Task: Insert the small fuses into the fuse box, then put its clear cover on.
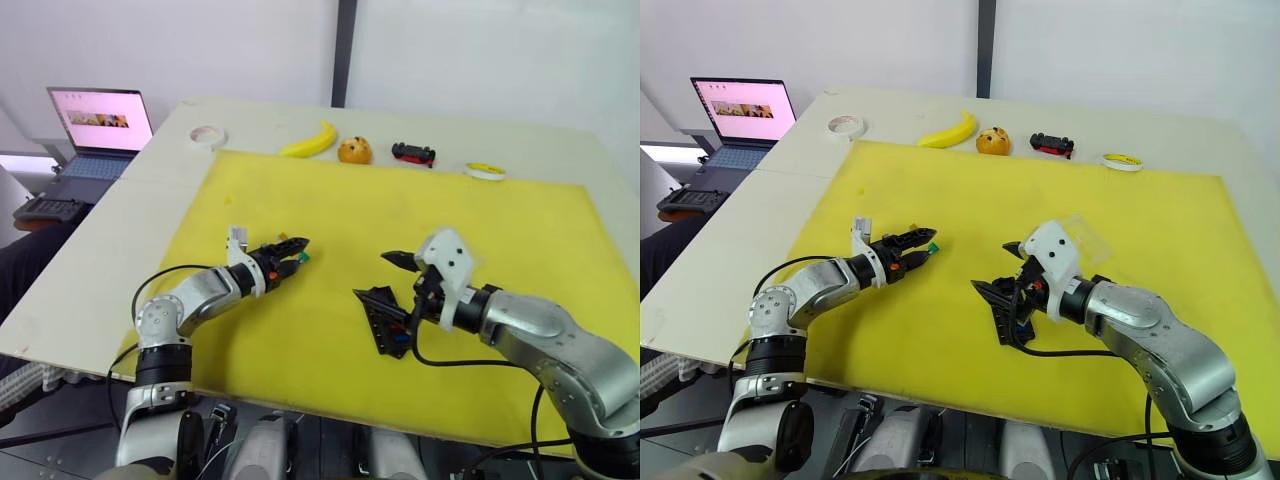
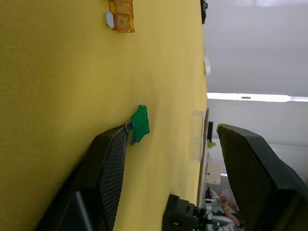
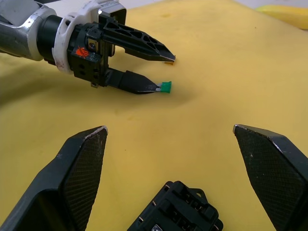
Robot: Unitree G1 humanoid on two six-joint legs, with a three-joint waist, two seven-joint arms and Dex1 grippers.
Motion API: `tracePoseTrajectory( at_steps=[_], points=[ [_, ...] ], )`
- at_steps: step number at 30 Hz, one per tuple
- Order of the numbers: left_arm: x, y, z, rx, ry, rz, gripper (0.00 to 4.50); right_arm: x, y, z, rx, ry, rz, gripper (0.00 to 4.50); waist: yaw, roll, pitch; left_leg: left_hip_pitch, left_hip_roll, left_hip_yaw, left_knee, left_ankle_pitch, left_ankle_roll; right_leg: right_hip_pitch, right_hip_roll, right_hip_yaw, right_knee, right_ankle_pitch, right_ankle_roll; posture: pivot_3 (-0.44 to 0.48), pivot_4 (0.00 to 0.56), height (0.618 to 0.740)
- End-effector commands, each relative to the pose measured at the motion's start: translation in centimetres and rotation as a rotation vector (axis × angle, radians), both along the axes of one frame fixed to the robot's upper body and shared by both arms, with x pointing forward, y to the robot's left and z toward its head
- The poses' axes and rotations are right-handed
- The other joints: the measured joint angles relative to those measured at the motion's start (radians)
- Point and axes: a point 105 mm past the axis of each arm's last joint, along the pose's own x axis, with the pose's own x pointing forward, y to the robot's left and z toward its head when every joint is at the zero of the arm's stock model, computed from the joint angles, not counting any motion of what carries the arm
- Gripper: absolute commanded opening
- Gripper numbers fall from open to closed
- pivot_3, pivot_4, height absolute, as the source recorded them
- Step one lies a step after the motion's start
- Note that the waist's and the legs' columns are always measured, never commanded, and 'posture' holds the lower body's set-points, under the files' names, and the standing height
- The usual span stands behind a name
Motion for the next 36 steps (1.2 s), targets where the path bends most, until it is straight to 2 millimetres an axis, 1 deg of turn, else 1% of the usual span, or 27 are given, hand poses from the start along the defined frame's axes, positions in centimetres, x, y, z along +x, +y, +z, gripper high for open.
tracePoseTrajectory(
  at_steps=[1, 3, 13, 36],
  points=[
    [-0.22, -0.14, -1.09, 0.018, 0.040, -0.001, 2.26, -0.41, 0.01, 1.27, 0.005, -0.053, 0.011, 4.50, -0.001, 0.000, 0.000, 0.000, 0.000, 0.000, 0.000, 0.000, 0.000, 0.000, 0.000, 0.000, 0.000, 0.000, 0.000, 0.000, 0.150, 0.740],
    [-0.34, -0.08, -1.32, 0.027, 0.049, -0.006, 1.28, -0.44, 0.00, 1.26, 0.004, -0.052, 0.012, 4.50, -0.001, 0.000, 0.000, 0.000, 0.000, 0.000, 0.000, 0.000, 0.000, 0.000, 0.000, 0.000, 0.000, 0.000, 0.000, 0.000, 0.150, 0.740],
    [-0.55, 0.28, -1.72, 0.041, 0.062, -0.001, 1.28, -0.49, 0.01, 1.21, 0.001, -0.050, 0.015, 4.50, -0.002, 0.000, 0.000, 0.000, 0.000, 0.000, -0.001, 0.000, 0.000, -0.001, 0.000, 0.000, 0.000, 0.000, 0.000, 0.000, 0.150, 0.740],
    [-0.16, -0.08, -2.02, 0.052, 0.082, 0.001, 1.28, -0.42, -0.25, 1.20, -0.004, -0.050, 0.007, 4.50, -0.001, 0.000, 0.000, 0.000, 0.000, 0.000, -0.002, -0.001, 0.000, -0.001, -0.001, 0.000, -0.001, -0.001, -0.002, 0.000, 0.150, 0.740]
  ],
)
